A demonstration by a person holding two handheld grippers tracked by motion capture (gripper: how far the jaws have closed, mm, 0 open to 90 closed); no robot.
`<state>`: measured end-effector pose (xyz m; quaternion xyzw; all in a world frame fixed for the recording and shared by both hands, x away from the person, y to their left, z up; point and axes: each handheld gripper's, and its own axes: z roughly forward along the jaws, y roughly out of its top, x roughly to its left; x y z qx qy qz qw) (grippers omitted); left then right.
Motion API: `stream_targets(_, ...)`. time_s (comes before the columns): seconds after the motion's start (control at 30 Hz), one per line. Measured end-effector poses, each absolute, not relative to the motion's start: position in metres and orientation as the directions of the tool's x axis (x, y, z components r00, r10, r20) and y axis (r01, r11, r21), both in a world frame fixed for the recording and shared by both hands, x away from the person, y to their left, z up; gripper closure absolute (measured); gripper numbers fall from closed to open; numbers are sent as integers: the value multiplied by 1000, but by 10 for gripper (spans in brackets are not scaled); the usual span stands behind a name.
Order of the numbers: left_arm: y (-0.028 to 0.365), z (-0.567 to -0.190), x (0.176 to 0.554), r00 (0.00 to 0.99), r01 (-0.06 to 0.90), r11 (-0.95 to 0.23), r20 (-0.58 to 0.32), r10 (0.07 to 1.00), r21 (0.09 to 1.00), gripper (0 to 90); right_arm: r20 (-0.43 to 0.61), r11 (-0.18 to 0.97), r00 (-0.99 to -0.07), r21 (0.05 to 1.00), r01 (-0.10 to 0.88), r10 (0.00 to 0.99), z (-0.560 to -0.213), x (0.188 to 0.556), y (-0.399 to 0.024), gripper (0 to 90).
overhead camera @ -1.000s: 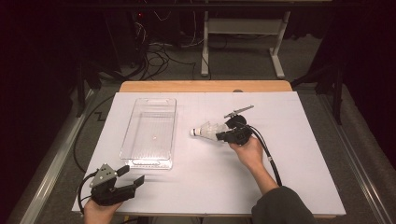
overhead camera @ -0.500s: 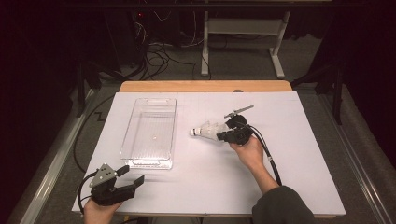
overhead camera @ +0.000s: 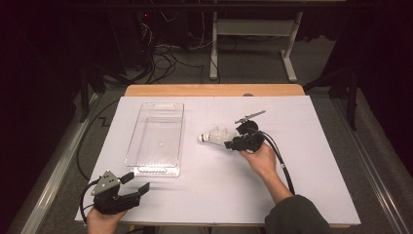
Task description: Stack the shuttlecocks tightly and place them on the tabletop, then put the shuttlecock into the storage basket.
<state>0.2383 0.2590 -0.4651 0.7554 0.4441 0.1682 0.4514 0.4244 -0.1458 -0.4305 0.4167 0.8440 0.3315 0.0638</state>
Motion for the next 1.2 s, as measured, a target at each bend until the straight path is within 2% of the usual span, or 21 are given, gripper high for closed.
stream_targets(0.37,259,-465,238,550,518,-195,-150,822,833,287,152,441,-646,613,655,748,-433,420,-142,501)
stream_targets(1.2,261,-465,238,539,523,-174,-166,825,834,287,159,423,-642,630,651,750,-445,416,-139,476)
